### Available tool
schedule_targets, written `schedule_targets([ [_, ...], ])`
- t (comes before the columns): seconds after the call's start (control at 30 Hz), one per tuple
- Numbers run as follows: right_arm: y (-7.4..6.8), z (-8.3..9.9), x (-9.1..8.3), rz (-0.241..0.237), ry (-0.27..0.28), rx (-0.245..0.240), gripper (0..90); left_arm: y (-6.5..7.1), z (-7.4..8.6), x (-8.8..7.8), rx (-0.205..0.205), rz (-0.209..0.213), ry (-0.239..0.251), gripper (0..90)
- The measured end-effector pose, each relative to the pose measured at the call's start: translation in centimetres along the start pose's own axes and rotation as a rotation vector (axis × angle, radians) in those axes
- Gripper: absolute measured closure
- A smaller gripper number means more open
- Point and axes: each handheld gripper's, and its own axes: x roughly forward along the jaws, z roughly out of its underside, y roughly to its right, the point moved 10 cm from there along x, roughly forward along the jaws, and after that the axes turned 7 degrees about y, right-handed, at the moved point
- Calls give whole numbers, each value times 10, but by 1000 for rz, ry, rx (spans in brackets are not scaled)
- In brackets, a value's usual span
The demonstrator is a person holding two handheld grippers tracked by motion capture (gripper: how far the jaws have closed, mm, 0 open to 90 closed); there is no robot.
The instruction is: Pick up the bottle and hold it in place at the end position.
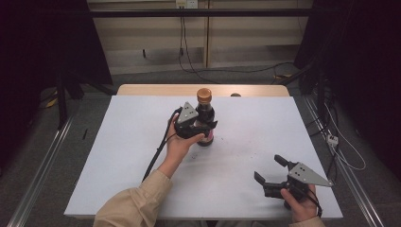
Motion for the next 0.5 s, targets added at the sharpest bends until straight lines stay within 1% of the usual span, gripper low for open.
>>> schedule_targets([
  [0.07, 0, 0, 0, 1, -1, -3, 22, 0, 0, 0, -6, 2, 3, 294],
  [0.13, 0, 1, 1, -1, -3, -1, 22, 0, 1, 0, -17, 9, 17, 295],
  [0.2, -1, 1, 1, -5, -9, 3, 22, 0, 1, 0, -24, 5, 18, 295],
  [0.3, -2, 3, 3, -16, -20, 3, 24, -1, 1, 0, -17, -1, 18, 295],
  [0.33, -2, 3, 4, -17, -21, 3, 23, -1, 1, 0, -17, 1, 21, 295],
  [0.37, -2, 2, 5, -18, -20, 8, 23, 0, 1, 1, -21, 13, 21, 295],
  [0.43, -2, 1, 8, -19, -18, 11, 22, 0, 1, 1, -24, 12, 26, 295],
  [0.5, -1, -1, 11, -13, -18, 11, 22, 0, 1, 1, -28, 23, 33, 295],
])
